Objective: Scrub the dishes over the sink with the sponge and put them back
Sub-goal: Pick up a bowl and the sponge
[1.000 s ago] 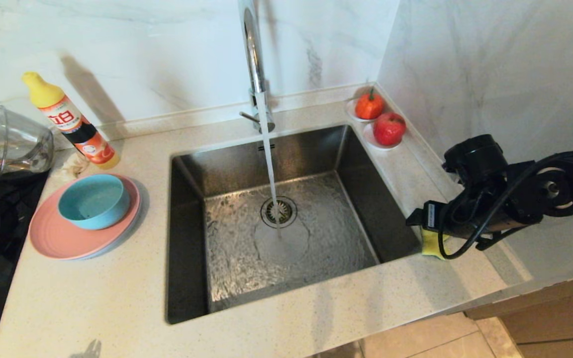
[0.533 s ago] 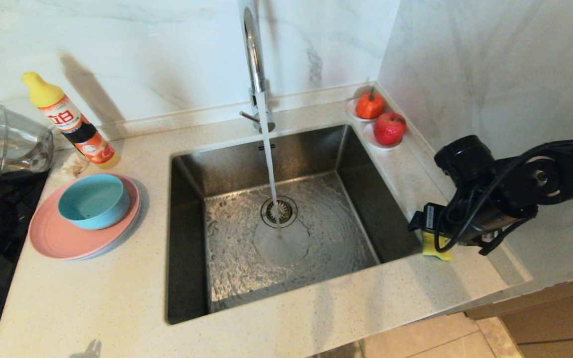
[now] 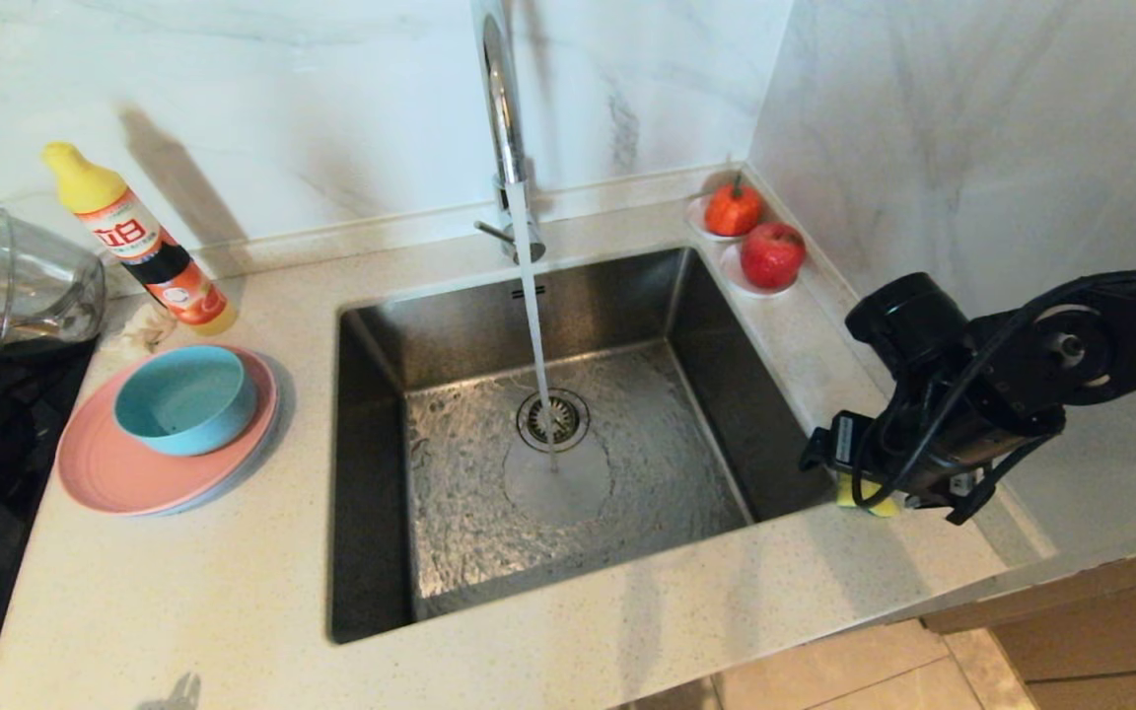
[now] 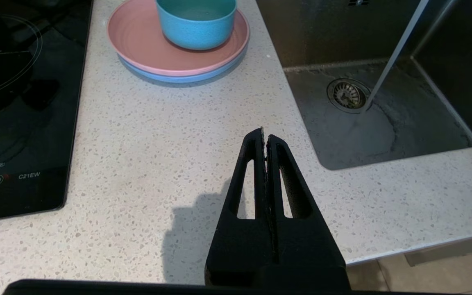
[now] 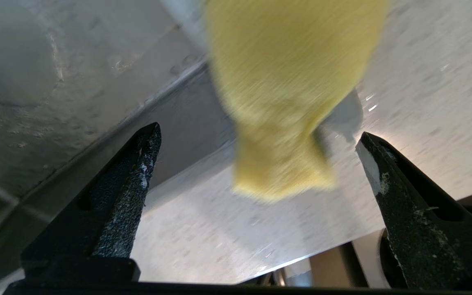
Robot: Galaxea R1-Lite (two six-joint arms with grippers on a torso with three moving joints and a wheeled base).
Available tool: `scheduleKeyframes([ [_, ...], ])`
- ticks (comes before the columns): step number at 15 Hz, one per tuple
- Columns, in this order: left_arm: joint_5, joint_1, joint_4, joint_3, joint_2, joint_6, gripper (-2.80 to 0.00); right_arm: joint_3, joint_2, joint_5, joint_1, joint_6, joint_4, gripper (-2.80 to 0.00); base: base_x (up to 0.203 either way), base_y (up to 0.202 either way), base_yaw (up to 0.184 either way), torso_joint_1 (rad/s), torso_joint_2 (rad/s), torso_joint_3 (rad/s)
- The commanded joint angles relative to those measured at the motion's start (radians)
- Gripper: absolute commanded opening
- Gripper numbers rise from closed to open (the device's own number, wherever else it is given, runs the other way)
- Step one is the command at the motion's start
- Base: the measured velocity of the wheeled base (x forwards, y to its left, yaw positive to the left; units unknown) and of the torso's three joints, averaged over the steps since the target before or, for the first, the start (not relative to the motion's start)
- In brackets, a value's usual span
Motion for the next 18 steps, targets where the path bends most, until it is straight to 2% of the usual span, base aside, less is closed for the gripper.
scheduleKeyframes([
  [1, 0.0, -0.001, -0.001, 0.04, 0.001, 0.0, -2.8, -0.001, -0.013, 0.0, 0.022, 0.015, 0.01, 0.0, 0.0, 0.0, 0.0, 0.0, 0.0, 0.0],
  [5, 0.0, -0.001, -0.001, 0.04, 0.001, 0.0, -2.8, -0.008, 0.01, -0.003, 0.041, 0.04, 0.021, 0.0, 0.0, 0.0, 0.0, 0.0, 0.0, 0.0],
  [11, 0.0, 0.001, -0.001, 0.04, 0.001, 0.0, -2.8, -0.043, 0.013, -0.006, -0.007, 0.031, 0.014, 0.0, 0.0, 0.0, 0.0, 0.0, 0.0, 0.0],
  [18, 0.0, -0.001, -0.001, 0.04, 0.001, 0.0, -2.8, -0.076, 0.037, -0.008, -0.008, 0.033, 0.012, 0.0, 0.0, 0.0, 0.0, 0.0, 0.0, 0.0],
])
